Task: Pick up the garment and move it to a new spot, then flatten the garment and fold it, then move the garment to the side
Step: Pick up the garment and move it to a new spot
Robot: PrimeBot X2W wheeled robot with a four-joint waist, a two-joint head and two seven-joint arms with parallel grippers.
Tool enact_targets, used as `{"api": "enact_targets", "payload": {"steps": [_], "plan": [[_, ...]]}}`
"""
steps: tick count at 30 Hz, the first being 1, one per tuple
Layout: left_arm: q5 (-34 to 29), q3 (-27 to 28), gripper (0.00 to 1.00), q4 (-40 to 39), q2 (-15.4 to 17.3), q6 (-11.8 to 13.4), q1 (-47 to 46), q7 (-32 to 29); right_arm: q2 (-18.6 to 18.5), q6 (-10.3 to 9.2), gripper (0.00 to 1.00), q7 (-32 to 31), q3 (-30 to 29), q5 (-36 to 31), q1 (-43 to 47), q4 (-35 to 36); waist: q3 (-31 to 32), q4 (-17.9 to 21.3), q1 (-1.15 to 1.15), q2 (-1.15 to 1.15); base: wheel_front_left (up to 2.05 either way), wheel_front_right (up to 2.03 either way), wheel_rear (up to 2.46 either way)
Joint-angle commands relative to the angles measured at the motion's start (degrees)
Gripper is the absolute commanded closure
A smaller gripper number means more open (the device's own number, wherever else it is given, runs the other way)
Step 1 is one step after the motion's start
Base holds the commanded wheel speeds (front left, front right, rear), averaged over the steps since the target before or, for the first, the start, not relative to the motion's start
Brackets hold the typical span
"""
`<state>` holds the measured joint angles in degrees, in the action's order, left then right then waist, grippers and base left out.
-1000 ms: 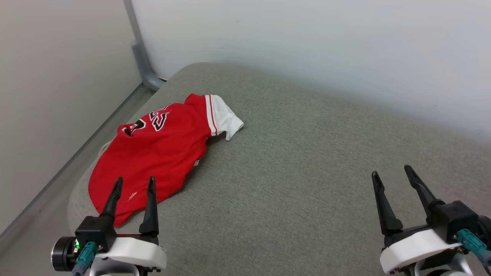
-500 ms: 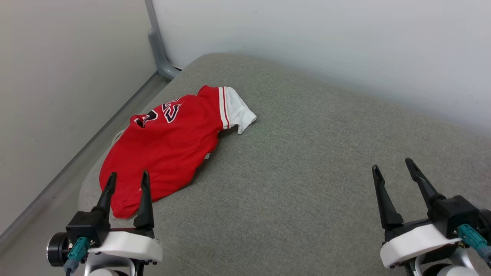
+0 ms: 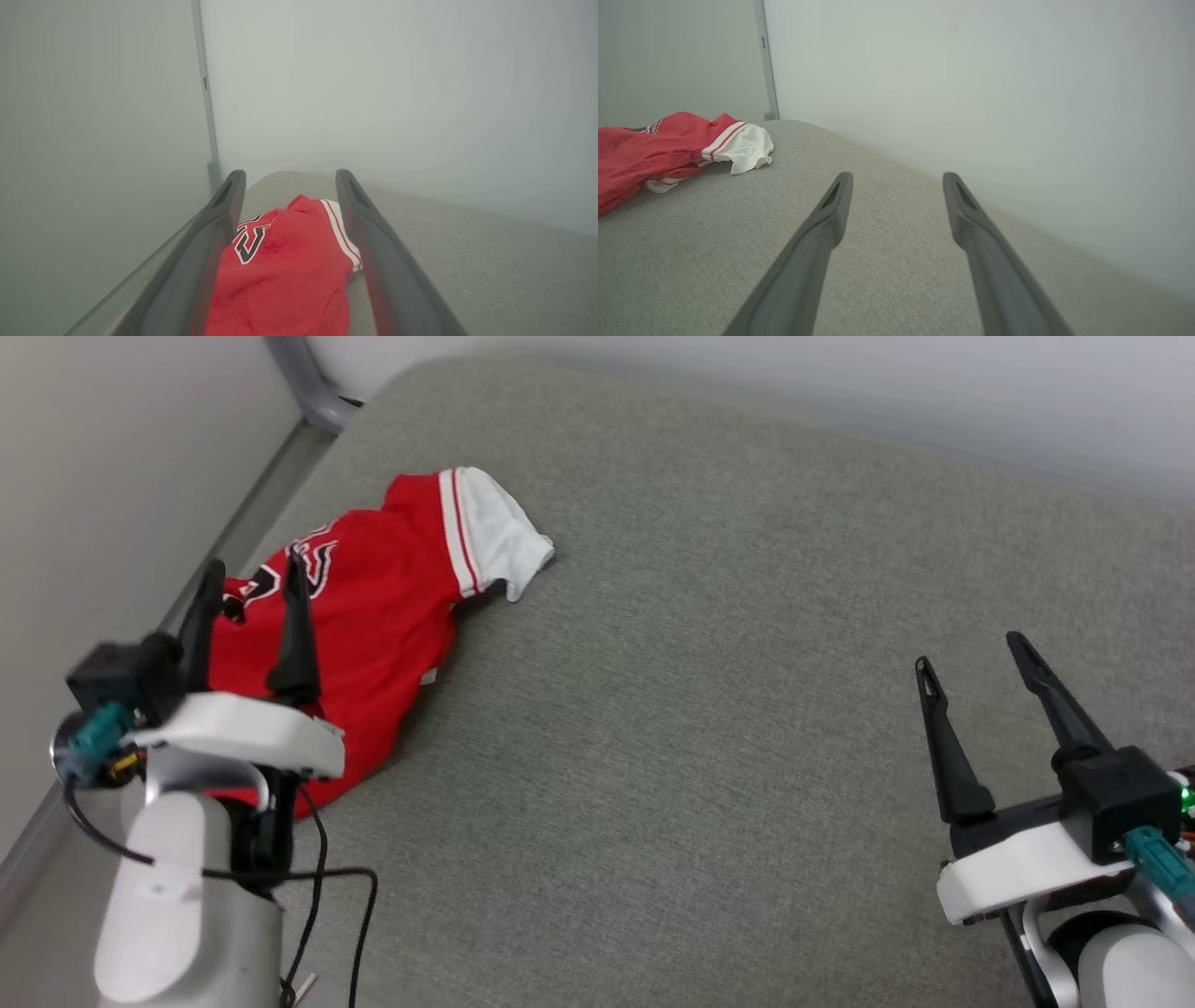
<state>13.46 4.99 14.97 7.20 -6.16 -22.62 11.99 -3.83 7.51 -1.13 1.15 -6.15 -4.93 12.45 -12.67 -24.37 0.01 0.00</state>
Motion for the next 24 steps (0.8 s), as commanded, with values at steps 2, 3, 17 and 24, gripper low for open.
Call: {"api": "enact_targets", "payload": {"steps": [2, 3, 17, 24], "plan": [[2.3, 0.0, 0.0, 1.9, 1.8, -0.7, -4.3, -3.6, -0.9, -0.04, 0.0, -0.3, 0.3, -0.2, -1.8, 1.0, -5.6, 4.2, -0.01, 0.0, 0.0, 0.0, 0.0], [2.9, -0.3, 0.0, 2.8, 3.0, -0.8, -5.8, -5.7, -1.2, -0.04, 0.0, -0.3, 0.3, -0.3, -2.2, 1.2, -6.6, 4.9, -0.01, 0.0, 0.0, 0.0, 0.0], [16.3, -4.0, 0.0, 17.1, 18.5, -1.3, -19.0, -40.8, -2.4, -0.04, 0.0, 2.1, -0.4, 0.6, -7.4, 0.6, -17.5, 12.7, -0.01, 0.0, 0.0, 0.0, 0.0], [16.9, -5.5, 0.0, 24.4, 20.1, -0.5, -18.6, -49.6, -2.1, -0.04, 0.0, 2.8, -0.6, 0.8, -8.3, -0.4, -18.8, 13.9, -0.01, 0.0, 0.0, 0.0, 0.0]]}}
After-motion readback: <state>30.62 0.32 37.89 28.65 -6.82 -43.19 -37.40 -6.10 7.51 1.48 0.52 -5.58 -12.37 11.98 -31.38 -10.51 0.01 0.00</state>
